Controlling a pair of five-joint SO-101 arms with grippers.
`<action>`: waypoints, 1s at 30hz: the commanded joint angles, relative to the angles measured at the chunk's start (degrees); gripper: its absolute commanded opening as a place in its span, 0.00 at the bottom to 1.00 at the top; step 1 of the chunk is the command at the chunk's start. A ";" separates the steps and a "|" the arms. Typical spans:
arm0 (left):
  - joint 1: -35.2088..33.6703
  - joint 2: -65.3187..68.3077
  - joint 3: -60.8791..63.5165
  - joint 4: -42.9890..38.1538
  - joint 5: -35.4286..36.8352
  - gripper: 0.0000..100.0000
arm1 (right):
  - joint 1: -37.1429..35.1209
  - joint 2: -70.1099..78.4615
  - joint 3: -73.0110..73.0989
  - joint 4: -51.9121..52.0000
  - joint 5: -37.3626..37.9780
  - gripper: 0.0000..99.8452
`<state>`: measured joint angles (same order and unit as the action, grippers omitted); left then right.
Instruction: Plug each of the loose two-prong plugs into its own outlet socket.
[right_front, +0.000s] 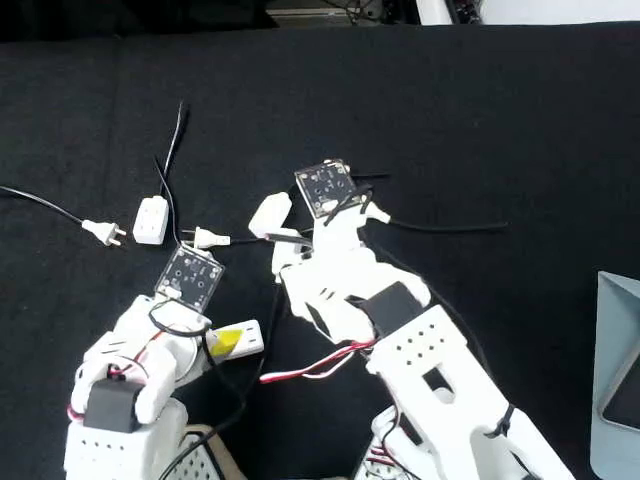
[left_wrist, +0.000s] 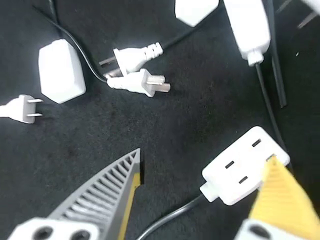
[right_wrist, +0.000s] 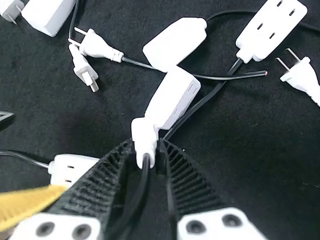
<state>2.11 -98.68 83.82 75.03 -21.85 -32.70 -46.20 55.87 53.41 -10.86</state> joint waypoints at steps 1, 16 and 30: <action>0.84 0.88 -5.93 1.67 -2.64 0.39 | 1.14 -1.19 -0.57 -1.41 0.09 0.01; 2.68 33.05 -13.32 -7.03 -8.79 0.39 | 1.05 -1.19 -0.31 -1.41 0.09 0.01; 8.04 56.44 -13.41 -24.26 -8.53 0.33 | 1.05 -1.10 -0.22 -1.41 0.09 0.01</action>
<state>9.32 -45.14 73.71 53.67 -30.11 -32.44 -46.20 55.87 53.23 -10.86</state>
